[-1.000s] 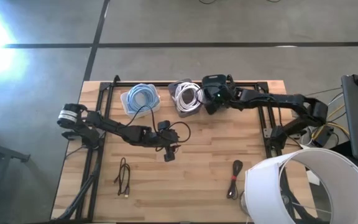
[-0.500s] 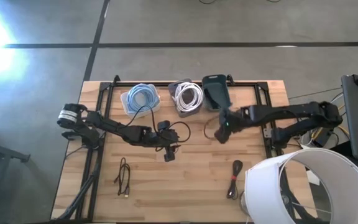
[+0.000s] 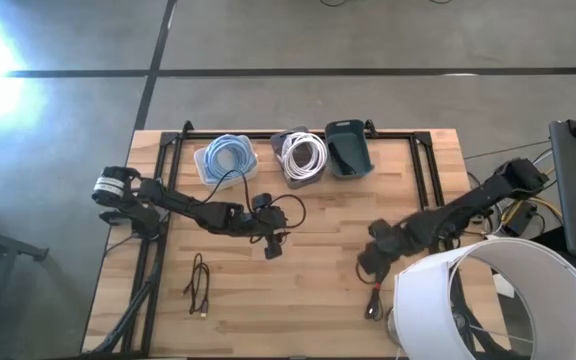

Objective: Pick & Place USB Port
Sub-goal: Put the right black USB cable into the green bin

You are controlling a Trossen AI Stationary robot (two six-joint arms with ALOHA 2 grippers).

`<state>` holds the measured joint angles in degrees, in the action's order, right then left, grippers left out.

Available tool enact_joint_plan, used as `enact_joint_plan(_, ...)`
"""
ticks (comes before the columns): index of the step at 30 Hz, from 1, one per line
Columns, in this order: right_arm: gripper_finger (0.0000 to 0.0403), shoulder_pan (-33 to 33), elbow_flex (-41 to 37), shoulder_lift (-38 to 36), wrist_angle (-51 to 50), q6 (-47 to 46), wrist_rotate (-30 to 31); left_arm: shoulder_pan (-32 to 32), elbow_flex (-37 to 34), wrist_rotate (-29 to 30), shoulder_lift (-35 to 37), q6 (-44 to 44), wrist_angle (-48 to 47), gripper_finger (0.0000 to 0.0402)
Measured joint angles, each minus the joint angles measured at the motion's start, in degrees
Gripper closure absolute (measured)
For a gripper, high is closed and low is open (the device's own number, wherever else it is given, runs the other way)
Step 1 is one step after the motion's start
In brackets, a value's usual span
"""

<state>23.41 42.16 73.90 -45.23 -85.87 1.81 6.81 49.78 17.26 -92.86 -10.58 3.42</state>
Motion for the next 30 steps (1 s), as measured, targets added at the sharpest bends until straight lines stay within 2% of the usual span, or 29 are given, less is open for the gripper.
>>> enact_joint_plan(7,0.0247,11.26,-3.78,1.03,11.17,-17.31,-2.12,0.00,0.00,0.00,0.00,-1.42,0.02,0.0206)
enact_joint_plan(12,0.0252,14.94,-6.86,5.16,15.43,-24.82,-1.76,0.00,0.00,0.02,0.00,-1.58,0.38,0.0206)
enact_joint_plan(16,0.0254,14.98,-6.96,8.01,17.59,-24.75,-1.26,0.00,-0.02,0.02,0.00,-1.59,1.57,0.0206)
enact_joint_plan(22,0.0250,15.24,-6.70,9.37,20.22,-22.53,6.71,-0.04,0.00,0.02,-0.02,-1.60,2.65,0.0206)
enact_joint_plan(25,0.0249,15.11,-6.61,9.39,20.56,-20.80,7.67,-0.07,-0.02,0.02,-0.02,-1.60,2.74,0.0206)
enact_joint_plan(30,0.0276,14.93,-7.31,9.36,18.96,-18.96,10.90,-0.11,-0.02,0.02,-0.02,-1.54,2.97,0.0206)
